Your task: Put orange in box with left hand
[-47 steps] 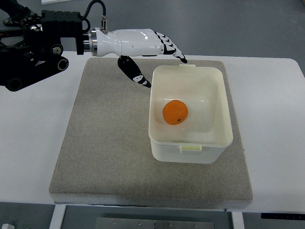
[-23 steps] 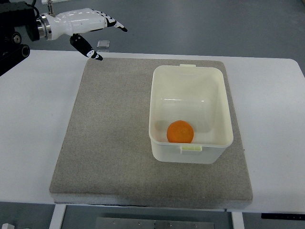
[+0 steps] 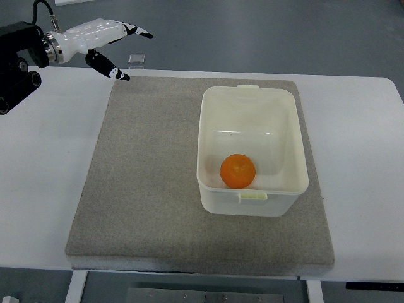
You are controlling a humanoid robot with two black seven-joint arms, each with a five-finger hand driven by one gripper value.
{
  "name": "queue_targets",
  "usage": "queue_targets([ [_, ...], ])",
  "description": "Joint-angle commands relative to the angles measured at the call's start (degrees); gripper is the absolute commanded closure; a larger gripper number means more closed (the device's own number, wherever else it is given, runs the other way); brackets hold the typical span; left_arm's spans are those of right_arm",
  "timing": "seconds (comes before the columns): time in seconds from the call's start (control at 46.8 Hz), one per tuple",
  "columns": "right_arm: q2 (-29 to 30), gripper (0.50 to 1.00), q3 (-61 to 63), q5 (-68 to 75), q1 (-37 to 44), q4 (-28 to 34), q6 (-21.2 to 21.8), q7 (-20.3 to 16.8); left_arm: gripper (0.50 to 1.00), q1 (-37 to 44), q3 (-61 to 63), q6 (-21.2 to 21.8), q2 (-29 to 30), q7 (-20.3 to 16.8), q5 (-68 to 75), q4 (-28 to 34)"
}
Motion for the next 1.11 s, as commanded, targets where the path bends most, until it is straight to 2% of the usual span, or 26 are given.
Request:
queue_targets([
  [0.0, 0.00, 0.568, 0.00, 0.00, 0.00, 0.00, 0.00, 0.00, 0.542, 0.71, 0.04, 2.17, -1.60, 0.00, -6.58, 2.56],
  [0.149, 0.00, 0.568, 0.00, 0.00, 0.00, 0.00, 0.00, 0.00, 0.531, 2.47, 0.65, 8.94, -5.38, 0.00, -16.26, 6.87],
  [0.235, 0.00, 0.568, 0.00, 0.08, 0.00, 0.00, 0.00, 0.00, 0.508, 3.26, 0.65, 10.44, -6.18, 0.00, -17.14, 7.49],
  [0.448, 0.00, 0.568, 0.09, 0.00, 0.00, 0.00, 0.00, 0.00, 0.508, 3.61, -0.14, 10.53, -6.79, 0.00, -19.78, 7.49],
  [0.726, 0.00, 0.568, 0.00, 0.00, 0.00, 0.00, 0.00, 0.00, 0.508, 4.23, 0.04, 9.13, -7.32, 0.00, -35.07, 7.49],
  [0.833, 0.00, 0.568, 0.00, 0.00, 0.00, 0.00, 0.00, 0.00, 0.508, 4.23, -0.05, 6.06, -7.85, 0.00, -41.31, 8.10],
  [0.897, 0.00, 0.568, 0.00, 0.00, 0.00, 0.00, 0.00, -0.08, 0.510, 4.23, -0.05, 2.63, -7.93, 0.00, -45.79, 9.42],
  [1.089, 0.00, 0.568, 0.00, 0.00, 0.00, 0.00, 0.00, 0.00, 0.510, 4.14, -0.14, -14.77, -8.37, 0.00, -58.97, 17.59],
])
